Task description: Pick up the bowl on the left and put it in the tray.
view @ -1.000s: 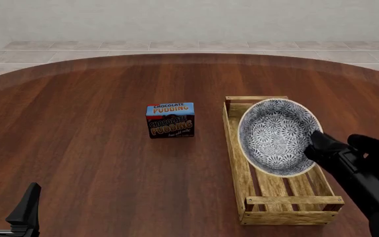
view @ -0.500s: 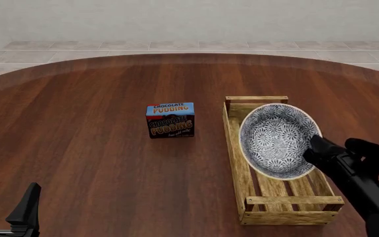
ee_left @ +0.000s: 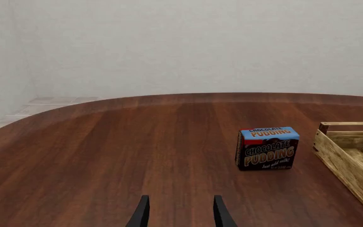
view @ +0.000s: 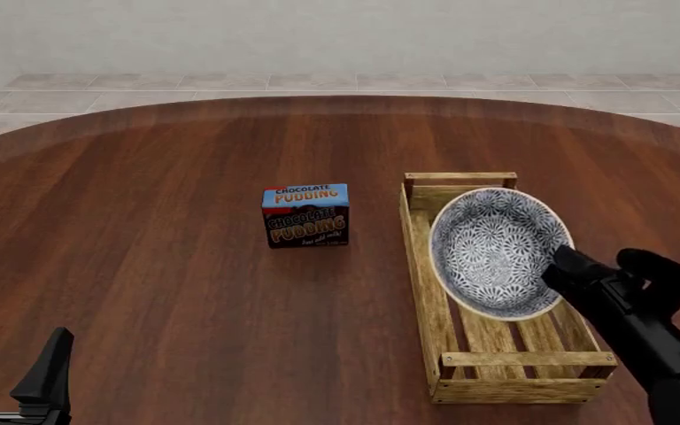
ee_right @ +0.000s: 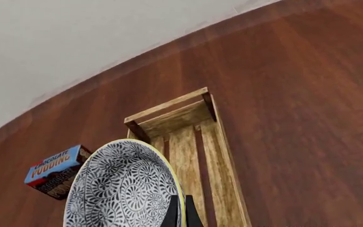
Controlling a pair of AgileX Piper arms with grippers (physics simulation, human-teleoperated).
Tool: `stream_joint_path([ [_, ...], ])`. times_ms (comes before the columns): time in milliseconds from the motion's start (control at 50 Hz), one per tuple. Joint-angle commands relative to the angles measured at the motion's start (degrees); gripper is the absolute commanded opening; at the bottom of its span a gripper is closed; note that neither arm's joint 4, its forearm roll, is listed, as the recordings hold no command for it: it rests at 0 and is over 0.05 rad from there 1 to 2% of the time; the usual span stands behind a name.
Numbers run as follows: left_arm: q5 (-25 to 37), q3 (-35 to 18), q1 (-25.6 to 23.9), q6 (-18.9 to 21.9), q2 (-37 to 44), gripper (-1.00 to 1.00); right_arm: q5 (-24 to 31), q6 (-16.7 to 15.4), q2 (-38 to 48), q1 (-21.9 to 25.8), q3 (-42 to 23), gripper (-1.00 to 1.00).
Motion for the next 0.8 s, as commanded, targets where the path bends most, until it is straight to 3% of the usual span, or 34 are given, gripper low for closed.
stream_joint_path([
  [20, 0.0, 0.0, 0.0, 0.0, 0.0, 1.0, -0.32, 1.75, 0.55, -0.21, -0.47, -1.0],
  [800, 0.0, 0.0, 0.0, 0.0, 0.0, 1.0, -2.51, 3.95, 4.42, -0.58, -0.06, -1.0],
])
